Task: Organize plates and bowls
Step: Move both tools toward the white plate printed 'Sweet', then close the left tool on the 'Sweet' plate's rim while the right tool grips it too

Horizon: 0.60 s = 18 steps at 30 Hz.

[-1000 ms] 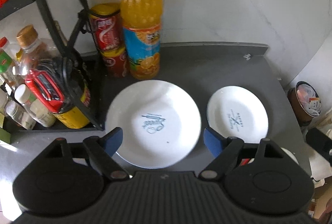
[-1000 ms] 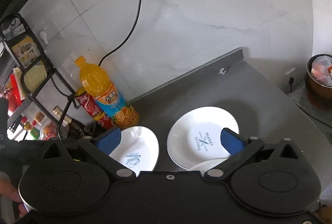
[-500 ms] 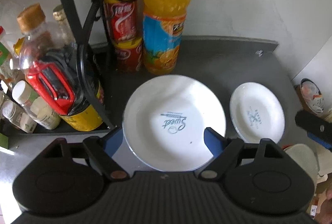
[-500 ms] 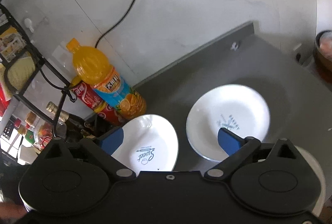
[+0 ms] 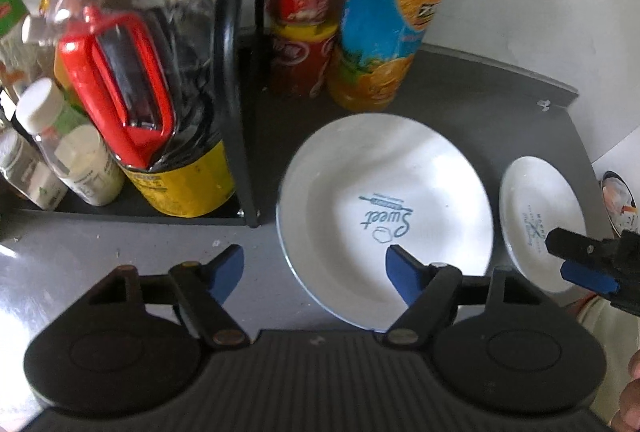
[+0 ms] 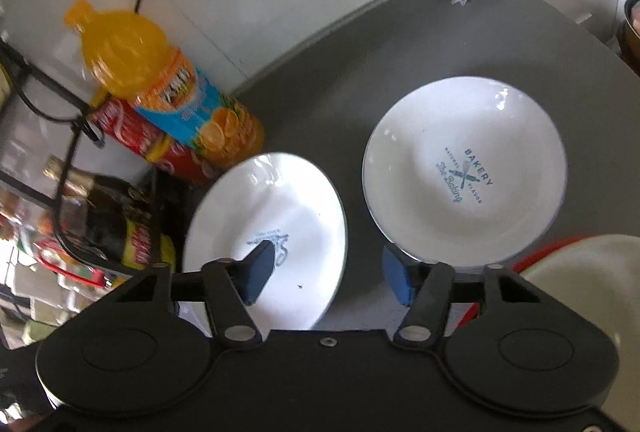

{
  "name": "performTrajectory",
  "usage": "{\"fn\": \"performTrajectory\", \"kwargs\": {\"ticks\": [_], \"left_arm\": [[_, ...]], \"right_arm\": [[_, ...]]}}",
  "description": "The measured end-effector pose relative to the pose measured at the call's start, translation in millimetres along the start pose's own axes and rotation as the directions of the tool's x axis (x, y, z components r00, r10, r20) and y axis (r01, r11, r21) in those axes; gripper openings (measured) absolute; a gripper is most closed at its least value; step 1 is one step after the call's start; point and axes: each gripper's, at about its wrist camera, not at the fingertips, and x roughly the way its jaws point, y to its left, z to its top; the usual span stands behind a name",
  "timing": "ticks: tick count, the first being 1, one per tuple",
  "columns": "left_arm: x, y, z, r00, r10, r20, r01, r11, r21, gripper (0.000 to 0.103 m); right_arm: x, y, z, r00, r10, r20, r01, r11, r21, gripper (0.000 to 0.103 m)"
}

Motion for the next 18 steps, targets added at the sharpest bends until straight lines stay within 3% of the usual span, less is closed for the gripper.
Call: {"fn": "performTrajectory", "kwargs": {"ticks": [6,16,18], "left_arm": [[19,9,1,0.999,-0.036,-0.014,0.036,0.999,-0.027,0.067],[54,31,4,0.996,-0.043,-0.077,0.033,0.992,-0.119,0.048],[60,33,4,0.995,-0.049,-0.083,0.037,0.991,-0.132,0.043]], "right_arm": [[22,3,5,0.999,-0.021,-0.05,0.022,1.0,0.013,0.048],[59,11,20,0.989,-0.086,-0.121,0.084,0.996,-0.019,0.042],[68,11,21,0.985,-0.09,-0.149,0.088,0.996,-0.018,0.035]]}}
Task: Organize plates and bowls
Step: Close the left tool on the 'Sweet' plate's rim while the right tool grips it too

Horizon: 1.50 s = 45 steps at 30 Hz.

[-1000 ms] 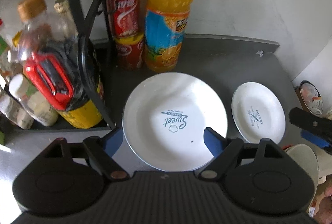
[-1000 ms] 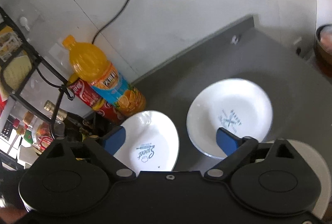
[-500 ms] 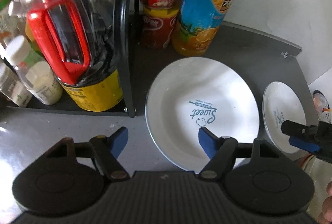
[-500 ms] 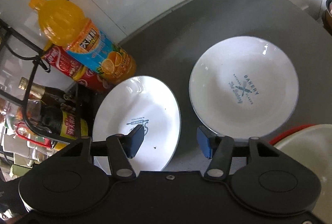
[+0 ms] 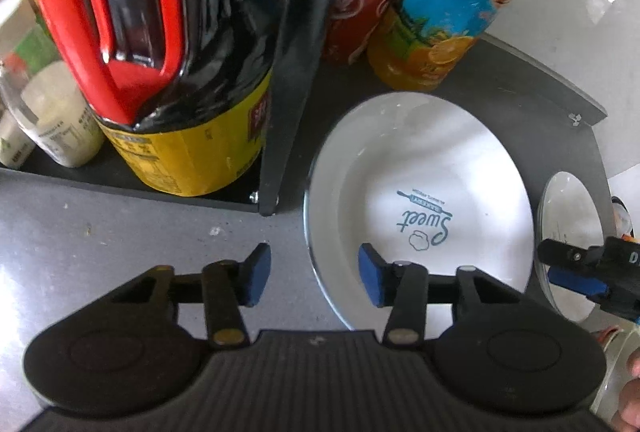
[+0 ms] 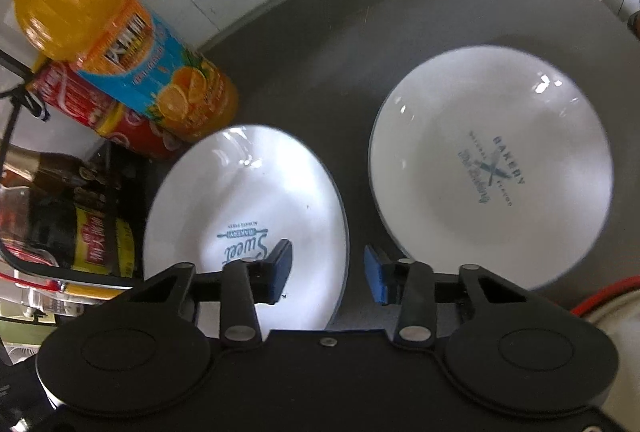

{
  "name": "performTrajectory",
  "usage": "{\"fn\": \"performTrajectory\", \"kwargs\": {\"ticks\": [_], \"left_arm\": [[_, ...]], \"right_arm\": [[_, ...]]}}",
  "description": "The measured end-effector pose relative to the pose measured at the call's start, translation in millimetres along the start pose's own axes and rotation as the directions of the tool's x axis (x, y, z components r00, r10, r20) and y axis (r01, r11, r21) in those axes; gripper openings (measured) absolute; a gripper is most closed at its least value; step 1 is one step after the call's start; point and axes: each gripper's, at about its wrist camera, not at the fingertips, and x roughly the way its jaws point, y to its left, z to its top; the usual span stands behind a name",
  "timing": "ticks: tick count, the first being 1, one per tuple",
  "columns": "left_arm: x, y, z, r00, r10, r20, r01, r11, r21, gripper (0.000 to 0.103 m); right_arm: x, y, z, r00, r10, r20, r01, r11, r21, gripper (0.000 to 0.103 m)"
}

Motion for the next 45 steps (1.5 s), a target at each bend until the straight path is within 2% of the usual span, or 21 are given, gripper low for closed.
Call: {"fn": "performTrajectory", "kwargs": {"ticks": [2,8,11,18,22,25,28,36,41,45], "left_arm": [[5,4,1,1.0,-0.015,-0.005,0.015,0.999,-0.03,0.038],[14,8,4,1.0,-0.009,-0.007,0.008,0.999,-0.053,0.032],[21,10,5,1.0,-0.006,-0.006,0.006,0.998,-0.059,0.028],[29,8,2,1.0,-0.022,0.004,0.022,0.997,-0.07,0.026],[36,7,1,0.999,-0.038,-0.011,0.037,0.994,-0.103,0.026],[40,6,0,0.998,-0.06,-0.01,0.059,0.993,-0.101,0.017],[43,7,0,0.998,-0.063,-0.021,0.06,0.99,-0.125,0.017],[24,12,4,0.997,-0.072,0.008,0.073,0.989,-0.128,0.011],[16,15,5,0.998,-0.068,0.015,0.069,0.988,-0.135,0.01],[14,20,0,0.997,-0.082,0.007,0.082,0.984,-0.16,0.007]], "right_arm": [[7,2,1,1.0,-0.005,-0.018,0.005,1.0,-0.008,0.035],[18,8,5,0.997,-0.073,-0.015,0.072,0.997,-0.037,0.034],[23,9,8,0.998,-0.056,-0.025,0.055,0.998,-0.042,0.03],[43,6,6,0.994,-0.088,-0.066,0.086,0.996,-0.026,0.025],[47,3,5,0.997,-0.047,-0.064,0.046,0.999,-0.011,0.018],[43,4,3,0.998,-0.05,-0.047,0.049,0.998,-0.025,0.016],[35,3,-1,0.999,-0.035,-0.03,0.034,0.999,-0.032,0.013],[8,4,-5,0.998,0.014,0.06,-0.01,0.997,-0.07,0.006],[-2,6,-13,0.996,0.035,0.085,-0.027,0.996,-0.086,0.006],[-8,-2,-20,0.993,0.067,0.094,-0.064,0.997,-0.044,0.006]]}}
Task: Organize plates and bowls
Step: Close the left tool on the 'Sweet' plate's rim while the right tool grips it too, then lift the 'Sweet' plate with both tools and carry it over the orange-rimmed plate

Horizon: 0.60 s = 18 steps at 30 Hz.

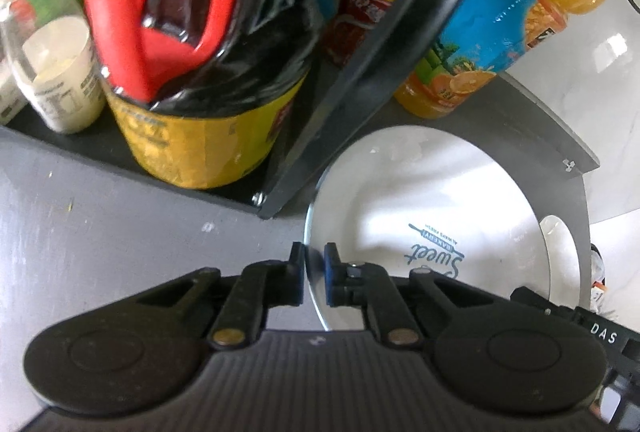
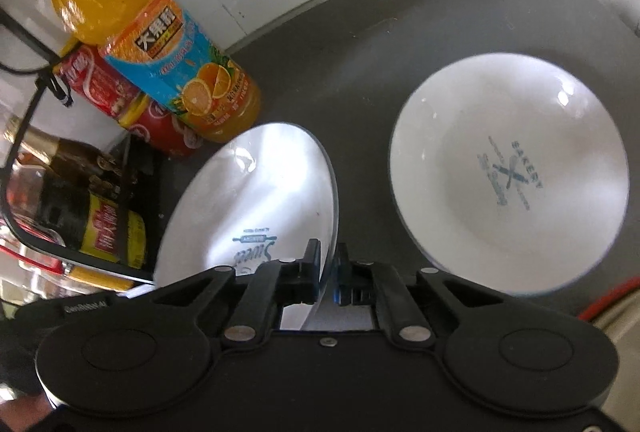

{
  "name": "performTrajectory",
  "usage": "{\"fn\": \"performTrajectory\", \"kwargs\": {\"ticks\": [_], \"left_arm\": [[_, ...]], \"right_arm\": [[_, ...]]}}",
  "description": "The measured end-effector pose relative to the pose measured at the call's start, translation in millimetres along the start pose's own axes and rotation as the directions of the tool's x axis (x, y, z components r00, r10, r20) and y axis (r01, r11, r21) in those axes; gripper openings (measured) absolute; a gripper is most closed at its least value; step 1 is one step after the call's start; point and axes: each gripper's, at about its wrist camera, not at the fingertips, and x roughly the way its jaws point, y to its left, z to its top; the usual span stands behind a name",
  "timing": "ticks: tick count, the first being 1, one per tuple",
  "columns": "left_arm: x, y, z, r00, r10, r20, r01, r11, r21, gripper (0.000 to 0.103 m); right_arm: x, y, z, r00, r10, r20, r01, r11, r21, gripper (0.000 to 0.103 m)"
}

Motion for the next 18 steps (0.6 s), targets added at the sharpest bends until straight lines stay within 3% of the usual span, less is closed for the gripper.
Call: {"fn": "performTrajectory", "kwargs": {"ticks": [18], "left_arm": [[-45,9,-27,0.998,-0.047,0.029,0.048,0.998,-0.039,0.006]], "right_arm": [[-39,-7,-31,0.997,0.053,0.063,-0.053,0.999,0.006,0.007]]}}
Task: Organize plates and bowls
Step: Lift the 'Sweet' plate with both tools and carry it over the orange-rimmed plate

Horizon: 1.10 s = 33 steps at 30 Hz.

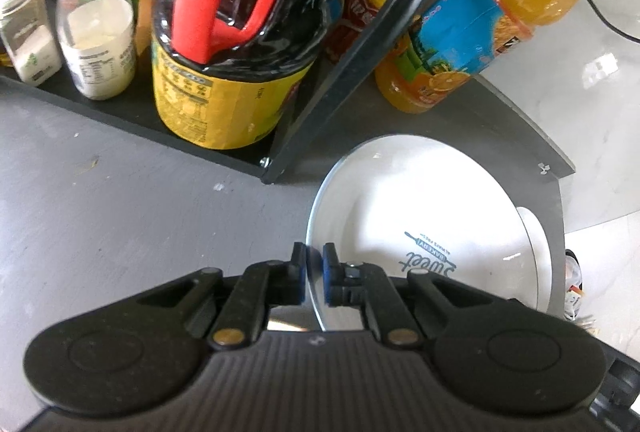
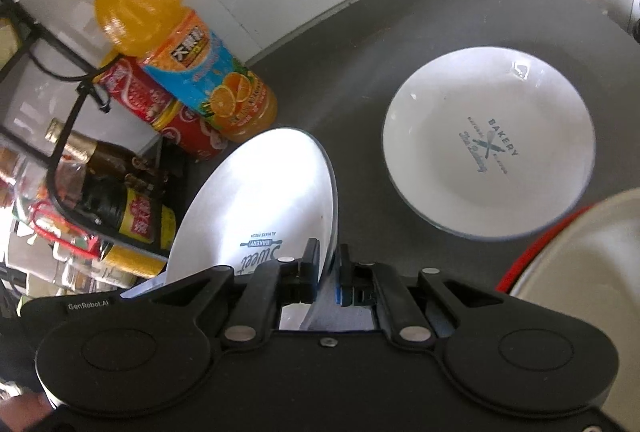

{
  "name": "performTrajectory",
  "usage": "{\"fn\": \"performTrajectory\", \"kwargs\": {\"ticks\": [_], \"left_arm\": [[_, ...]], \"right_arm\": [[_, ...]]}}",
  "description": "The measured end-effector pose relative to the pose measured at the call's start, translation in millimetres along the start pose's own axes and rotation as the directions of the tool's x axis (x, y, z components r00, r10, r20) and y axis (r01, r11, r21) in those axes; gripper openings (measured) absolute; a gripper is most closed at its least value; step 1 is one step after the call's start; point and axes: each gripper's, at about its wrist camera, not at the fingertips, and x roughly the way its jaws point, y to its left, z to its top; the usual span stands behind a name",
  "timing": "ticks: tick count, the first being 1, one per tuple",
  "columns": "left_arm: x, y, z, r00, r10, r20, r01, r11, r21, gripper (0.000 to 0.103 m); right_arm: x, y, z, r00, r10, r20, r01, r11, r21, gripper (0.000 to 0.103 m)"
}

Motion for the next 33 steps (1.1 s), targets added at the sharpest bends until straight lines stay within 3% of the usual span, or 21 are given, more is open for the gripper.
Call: {"fn": "performTrajectory", "kwargs": {"ticks": [18,33], "left_arm": [[-57,20,-37,0.996,0.042,0.077,-0.038,0.998,-0.059,0.005],[-91,55,-97,0.984,0.124,0.125,-0.103,0.981,-0.165,0.005]], "right_arm": [[-29,8,-39,0.994,0.112,-0.019,-0.113,0.991,-0.067,0.008],[-43,17,-76,0.982,0.165,-0.091,-0.179,0.969,-0.172,0.009]]}}
